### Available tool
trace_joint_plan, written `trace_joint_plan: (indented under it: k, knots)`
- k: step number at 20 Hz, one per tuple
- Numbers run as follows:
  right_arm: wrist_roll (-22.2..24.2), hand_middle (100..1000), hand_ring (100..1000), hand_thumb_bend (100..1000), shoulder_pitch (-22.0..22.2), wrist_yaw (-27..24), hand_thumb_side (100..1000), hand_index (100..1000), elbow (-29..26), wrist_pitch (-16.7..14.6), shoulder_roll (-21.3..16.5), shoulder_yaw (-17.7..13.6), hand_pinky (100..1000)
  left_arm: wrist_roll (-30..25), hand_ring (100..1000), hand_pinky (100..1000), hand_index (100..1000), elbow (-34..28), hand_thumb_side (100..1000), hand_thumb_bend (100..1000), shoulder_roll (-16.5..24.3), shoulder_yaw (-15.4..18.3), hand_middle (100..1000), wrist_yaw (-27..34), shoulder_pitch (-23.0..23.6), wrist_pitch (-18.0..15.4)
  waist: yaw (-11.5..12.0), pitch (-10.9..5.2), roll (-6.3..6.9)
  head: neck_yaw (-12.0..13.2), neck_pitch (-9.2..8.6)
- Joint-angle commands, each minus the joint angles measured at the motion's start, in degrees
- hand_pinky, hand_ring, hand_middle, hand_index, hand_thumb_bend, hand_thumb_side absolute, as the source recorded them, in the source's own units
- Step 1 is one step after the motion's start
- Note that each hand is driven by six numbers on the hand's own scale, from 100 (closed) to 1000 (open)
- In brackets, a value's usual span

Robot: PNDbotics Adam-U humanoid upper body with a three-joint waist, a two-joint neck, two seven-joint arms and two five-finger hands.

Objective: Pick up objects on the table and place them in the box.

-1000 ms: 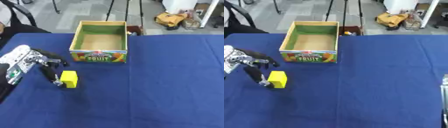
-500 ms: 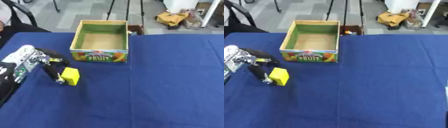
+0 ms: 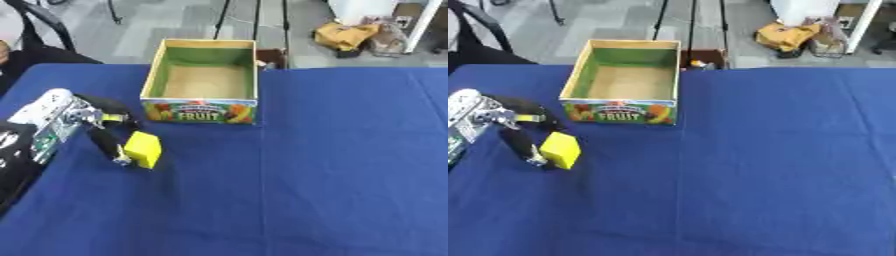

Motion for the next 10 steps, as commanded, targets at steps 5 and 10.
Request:
trace_joint_plan:
  k: [5,10]
  knots:
    - [-0.34,620,848,100,-0.25,-0.25,927,849,-0.85,0.31,-0.51,-0.45,754,-1.46,839,739,975,-3.42,541,459,2.21,-0.44,905,0.53,-0.84,-2.29,0.15,-1.51,0.03,-0.94,0.80]
    - [-0.43,620,848,100,-0.10,-0.24,924,849,-0.85,0.35,-0.35,-0.48,753,-1.47,834,736,977,-5.28,531,434,2.73,-1.27,902,2.32,-0.45,-4.17,0.21,-1.71,0.05,-1.43,1.12]
